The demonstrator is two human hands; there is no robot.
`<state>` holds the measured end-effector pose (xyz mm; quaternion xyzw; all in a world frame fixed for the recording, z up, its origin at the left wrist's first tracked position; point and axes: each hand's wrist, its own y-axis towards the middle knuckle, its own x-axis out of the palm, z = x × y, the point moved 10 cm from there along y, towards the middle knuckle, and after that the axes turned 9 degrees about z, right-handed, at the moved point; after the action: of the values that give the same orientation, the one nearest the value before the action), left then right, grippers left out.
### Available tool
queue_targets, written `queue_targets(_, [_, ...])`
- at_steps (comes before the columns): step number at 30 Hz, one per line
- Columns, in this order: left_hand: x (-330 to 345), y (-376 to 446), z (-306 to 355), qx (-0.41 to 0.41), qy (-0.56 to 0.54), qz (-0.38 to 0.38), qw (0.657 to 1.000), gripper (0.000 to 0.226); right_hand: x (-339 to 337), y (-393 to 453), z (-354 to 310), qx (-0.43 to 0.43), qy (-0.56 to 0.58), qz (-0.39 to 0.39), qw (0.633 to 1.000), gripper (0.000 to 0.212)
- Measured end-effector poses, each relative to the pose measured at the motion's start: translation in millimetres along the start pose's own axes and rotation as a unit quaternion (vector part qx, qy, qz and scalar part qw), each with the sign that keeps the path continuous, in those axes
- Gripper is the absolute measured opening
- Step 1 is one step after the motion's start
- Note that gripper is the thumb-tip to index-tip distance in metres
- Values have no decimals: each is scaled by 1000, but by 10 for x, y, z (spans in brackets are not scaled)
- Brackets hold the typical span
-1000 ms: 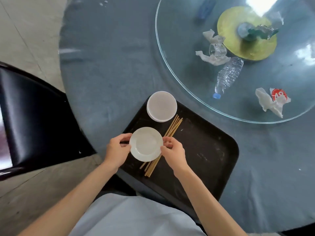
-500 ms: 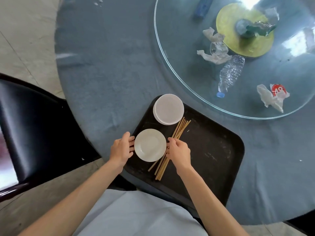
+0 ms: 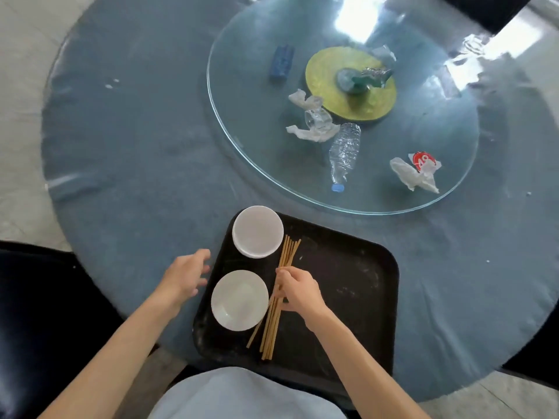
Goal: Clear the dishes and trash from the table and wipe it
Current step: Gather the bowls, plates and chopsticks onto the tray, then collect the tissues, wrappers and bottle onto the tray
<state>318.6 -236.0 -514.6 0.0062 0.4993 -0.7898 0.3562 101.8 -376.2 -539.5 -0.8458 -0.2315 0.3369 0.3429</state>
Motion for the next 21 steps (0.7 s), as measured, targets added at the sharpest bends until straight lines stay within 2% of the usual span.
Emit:
queue_targets(4, [-178,63,1171,136,21,46,989,49,-661,143,-329,-68,27,48,996,33])
queue_targets(7, [63,118,1982,224,62,57,971,48,-1387,356,-513,-106,35,117,987,32])
queue_targets(10, [675,113,2666,320,140,44,936,59,-2139,641,-621,-117,29,185,975,34])
queue_targets(13, [1377,244,3170,403,253,39,879,78,-2806,1061,-696,-117,-16,238,964,39])
queue_targets(16, [1945,629,3468,441,345,45,827,74,-3340,1579,-736,-107,-75,279,951,50])
queue_targets(21, [2411,1223,3939,450,408,46,793,108,-3834,2248,-812,-114,-149,310,932,74])
